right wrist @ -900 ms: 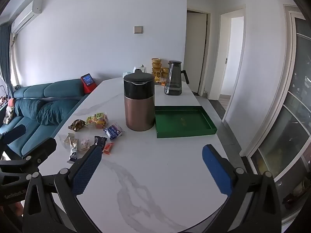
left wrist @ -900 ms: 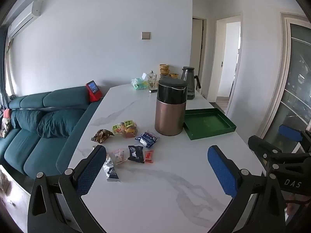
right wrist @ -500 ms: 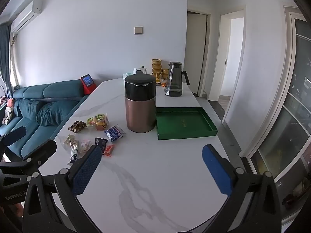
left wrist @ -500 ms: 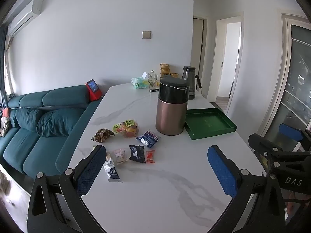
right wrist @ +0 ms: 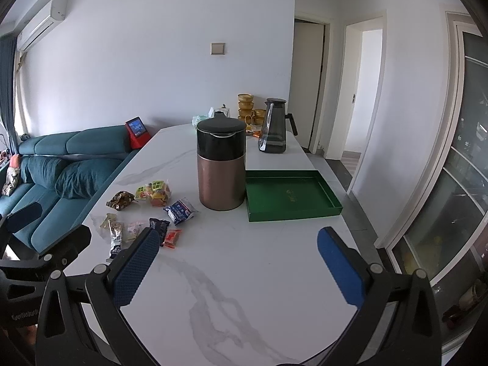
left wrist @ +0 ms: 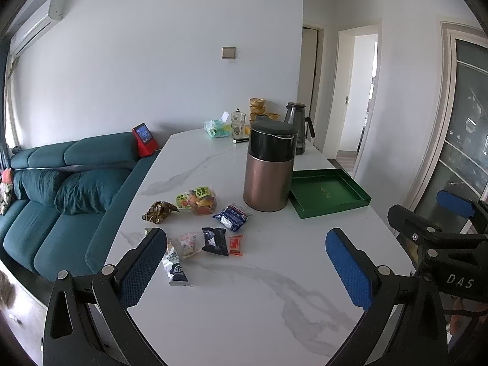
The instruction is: Organize snacks
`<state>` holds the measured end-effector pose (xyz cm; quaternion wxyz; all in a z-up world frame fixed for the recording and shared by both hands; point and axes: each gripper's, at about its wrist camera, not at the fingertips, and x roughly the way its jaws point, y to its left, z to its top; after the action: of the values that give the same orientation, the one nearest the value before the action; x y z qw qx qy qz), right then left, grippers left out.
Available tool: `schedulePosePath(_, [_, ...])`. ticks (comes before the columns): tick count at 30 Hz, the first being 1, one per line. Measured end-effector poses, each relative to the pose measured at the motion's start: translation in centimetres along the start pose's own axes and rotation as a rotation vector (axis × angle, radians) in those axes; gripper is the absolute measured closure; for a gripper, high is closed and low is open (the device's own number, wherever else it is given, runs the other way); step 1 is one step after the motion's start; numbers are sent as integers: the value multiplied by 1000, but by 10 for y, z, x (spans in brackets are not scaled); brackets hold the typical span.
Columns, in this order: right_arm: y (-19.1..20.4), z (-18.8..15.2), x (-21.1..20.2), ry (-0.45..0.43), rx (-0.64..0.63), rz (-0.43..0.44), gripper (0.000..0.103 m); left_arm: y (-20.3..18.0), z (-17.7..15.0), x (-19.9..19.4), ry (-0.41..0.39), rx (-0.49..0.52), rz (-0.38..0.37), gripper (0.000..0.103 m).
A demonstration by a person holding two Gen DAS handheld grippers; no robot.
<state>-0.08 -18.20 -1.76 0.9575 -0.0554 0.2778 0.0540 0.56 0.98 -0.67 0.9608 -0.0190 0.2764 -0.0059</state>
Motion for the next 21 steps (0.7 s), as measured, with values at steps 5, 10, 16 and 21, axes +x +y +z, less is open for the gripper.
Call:
schedulePosePath(5, [3, 9, 1, 0, 2, -2, 0, -1, 0, 0, 1, 1, -2, 1])
schedulePosePath(10, [1, 7, 0, -1, 3, -4, 0, -2, -1, 0, 2, -1, -3, 1])
schedulePosePath(16, [-3, 4, -2, 0, 7, -5, 0, -7, -2, -2, 5, -6, -9, 1])
schedulePosePath(21, [-6, -1, -1, -3, 10, -9, 0, -11, -3, -2, 9, -8, -13, 1])
